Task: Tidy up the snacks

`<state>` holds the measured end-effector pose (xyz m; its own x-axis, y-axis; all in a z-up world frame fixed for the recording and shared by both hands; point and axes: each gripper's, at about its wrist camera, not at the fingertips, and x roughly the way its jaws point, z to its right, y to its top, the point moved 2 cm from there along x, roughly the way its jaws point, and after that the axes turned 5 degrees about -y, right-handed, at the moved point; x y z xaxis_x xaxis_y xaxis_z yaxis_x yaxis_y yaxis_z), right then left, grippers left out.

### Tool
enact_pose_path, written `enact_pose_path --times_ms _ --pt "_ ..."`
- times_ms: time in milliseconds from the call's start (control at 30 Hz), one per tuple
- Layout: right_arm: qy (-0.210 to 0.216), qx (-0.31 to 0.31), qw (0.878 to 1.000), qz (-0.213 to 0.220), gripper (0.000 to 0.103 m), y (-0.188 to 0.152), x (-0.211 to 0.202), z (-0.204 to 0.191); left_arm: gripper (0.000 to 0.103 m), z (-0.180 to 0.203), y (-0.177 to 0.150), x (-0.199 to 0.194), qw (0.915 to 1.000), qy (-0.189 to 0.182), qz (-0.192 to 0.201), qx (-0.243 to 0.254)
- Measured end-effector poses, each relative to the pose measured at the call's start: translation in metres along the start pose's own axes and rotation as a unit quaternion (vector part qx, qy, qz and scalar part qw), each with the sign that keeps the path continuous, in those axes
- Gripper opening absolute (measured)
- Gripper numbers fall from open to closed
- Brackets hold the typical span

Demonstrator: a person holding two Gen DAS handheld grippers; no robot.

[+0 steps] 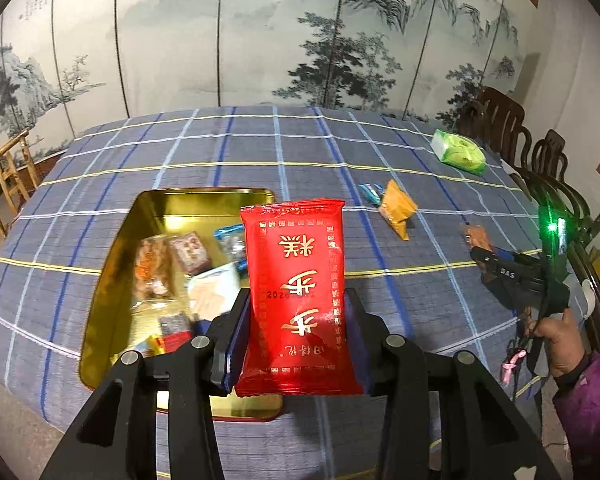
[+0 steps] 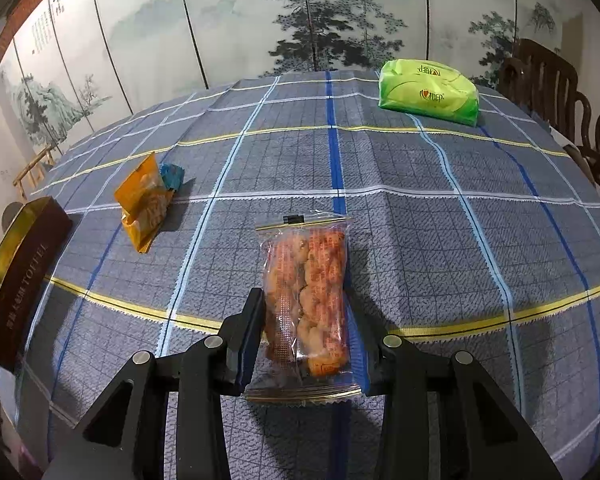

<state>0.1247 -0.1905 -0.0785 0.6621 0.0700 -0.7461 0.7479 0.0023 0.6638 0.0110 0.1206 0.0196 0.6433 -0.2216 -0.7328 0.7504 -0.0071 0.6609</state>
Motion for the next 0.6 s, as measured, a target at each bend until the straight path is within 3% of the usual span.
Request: enact_pose_path --times_ms 600 --pt "-0.02 -0.015 1.0 -0.001 0.04 0.0 0.001 -0.005 0.04 -0.055 0.006 0.019 0.9991 0.04 -0.01 -0.006"
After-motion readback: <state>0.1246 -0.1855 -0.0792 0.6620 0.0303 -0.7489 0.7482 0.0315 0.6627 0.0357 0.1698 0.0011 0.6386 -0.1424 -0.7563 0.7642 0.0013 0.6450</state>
